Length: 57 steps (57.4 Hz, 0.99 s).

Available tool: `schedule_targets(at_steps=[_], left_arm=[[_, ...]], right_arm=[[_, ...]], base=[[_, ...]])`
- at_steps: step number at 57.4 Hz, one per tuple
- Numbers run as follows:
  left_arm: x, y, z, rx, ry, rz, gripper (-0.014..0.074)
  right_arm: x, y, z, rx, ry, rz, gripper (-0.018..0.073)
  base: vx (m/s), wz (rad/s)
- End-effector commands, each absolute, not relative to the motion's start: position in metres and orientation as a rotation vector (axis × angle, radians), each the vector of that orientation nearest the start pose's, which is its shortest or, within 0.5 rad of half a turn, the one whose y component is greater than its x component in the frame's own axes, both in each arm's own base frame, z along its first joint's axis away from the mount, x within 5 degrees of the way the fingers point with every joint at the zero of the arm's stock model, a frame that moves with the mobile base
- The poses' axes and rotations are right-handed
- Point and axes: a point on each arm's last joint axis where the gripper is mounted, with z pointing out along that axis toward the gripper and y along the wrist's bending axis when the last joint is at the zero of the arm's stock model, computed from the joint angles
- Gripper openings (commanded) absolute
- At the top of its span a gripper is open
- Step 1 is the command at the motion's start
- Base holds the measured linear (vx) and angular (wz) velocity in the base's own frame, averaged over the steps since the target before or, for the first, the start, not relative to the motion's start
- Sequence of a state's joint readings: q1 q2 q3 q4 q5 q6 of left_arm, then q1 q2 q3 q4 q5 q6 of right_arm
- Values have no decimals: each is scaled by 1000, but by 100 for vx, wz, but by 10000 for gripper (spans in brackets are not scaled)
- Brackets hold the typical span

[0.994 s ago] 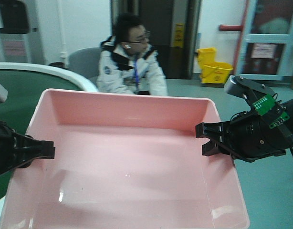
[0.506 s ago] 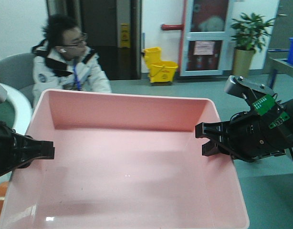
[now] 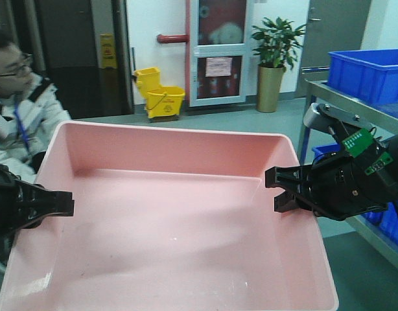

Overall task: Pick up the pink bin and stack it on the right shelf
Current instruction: 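Hold the pink bin with both grippers while the base drives to the table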

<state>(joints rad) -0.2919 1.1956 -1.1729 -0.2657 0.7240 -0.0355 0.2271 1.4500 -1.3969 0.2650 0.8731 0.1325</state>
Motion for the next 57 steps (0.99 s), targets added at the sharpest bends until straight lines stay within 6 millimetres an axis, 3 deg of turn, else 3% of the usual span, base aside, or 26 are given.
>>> schedule_targets(at_steps=[1,57], left_arm=[[231,-86,412,131,2090,-527,-1],[231,-86,412,131,2089,-527,-1]], right_arm=[[303,80,400,17,2265,464,-8],[303,80,400,18,2264,464,-8]], base=[[40,-32],[47,-33]])
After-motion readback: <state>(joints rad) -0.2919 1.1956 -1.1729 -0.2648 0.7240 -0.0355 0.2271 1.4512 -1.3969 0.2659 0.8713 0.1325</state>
